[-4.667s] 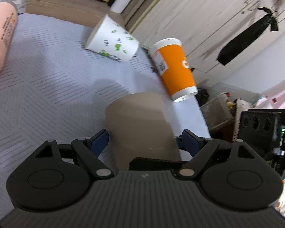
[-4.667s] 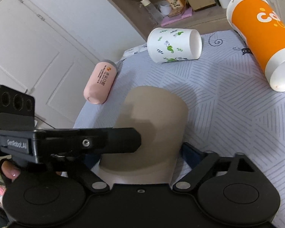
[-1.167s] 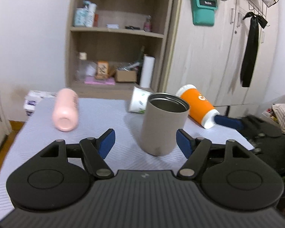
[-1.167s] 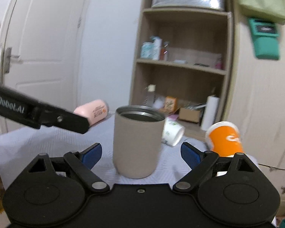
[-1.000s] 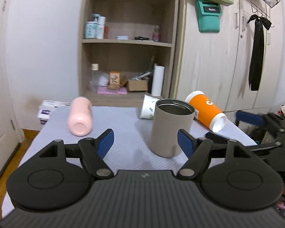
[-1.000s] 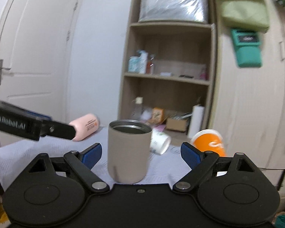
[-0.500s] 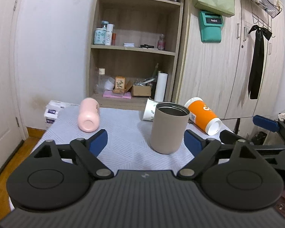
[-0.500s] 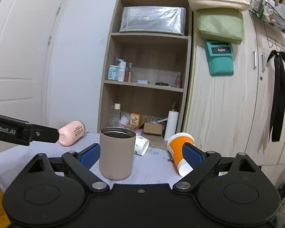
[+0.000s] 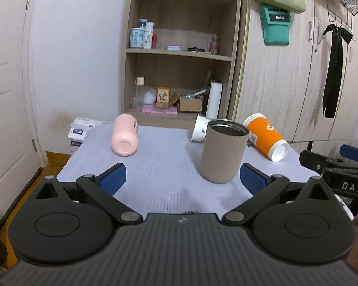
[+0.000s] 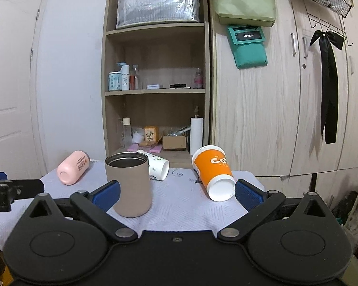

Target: Flip cup upright

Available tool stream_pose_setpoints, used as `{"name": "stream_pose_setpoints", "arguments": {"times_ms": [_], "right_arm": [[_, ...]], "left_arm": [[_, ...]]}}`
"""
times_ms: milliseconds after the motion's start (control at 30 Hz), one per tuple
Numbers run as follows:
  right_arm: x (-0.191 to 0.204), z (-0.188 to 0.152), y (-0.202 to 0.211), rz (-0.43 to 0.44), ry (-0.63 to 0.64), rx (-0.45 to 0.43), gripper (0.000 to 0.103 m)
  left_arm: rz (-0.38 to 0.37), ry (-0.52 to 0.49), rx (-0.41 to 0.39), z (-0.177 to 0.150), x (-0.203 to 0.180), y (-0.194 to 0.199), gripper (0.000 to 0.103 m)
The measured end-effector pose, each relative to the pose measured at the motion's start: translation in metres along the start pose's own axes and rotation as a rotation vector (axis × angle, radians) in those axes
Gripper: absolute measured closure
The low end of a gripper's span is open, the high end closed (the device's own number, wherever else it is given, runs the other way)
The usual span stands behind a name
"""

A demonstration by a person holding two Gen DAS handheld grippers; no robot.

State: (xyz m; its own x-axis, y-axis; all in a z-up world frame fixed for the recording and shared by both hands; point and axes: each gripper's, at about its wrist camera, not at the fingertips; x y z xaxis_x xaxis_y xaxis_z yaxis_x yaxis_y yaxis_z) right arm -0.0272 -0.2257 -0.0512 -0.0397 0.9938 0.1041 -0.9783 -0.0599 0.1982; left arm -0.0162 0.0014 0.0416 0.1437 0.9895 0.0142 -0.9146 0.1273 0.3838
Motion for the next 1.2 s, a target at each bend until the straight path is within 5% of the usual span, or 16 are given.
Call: {"name": "stream_pose_setpoints", "arguments": {"times_ms": [633,1200], "right_arm": [[0.0022,0.0014,0.0048,-0.021,0.019,0.012,0.000],[0.0029,0.0007,0.0045,-0.025,0.031,0.019,0.000]], "left_arm": [[0.050,-0.027,0.097,-0.0018,-0.0035,-0.0038,0.000],[0.128,-0.063,0.077,-0.0050,-0.0061,-0.0032,0.000]]}}
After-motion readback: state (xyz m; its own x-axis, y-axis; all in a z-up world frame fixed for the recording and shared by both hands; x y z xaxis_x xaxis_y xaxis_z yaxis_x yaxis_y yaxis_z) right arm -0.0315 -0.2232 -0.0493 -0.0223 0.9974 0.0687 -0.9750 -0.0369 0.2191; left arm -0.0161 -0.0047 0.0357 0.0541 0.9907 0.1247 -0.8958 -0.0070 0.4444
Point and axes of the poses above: each gripper's, at about its wrist camera, not at the fingertips, and y roughly against the way its jaws point, x to its left, z to its top, and after that the axes turned 6 degrees about -y, right-handed
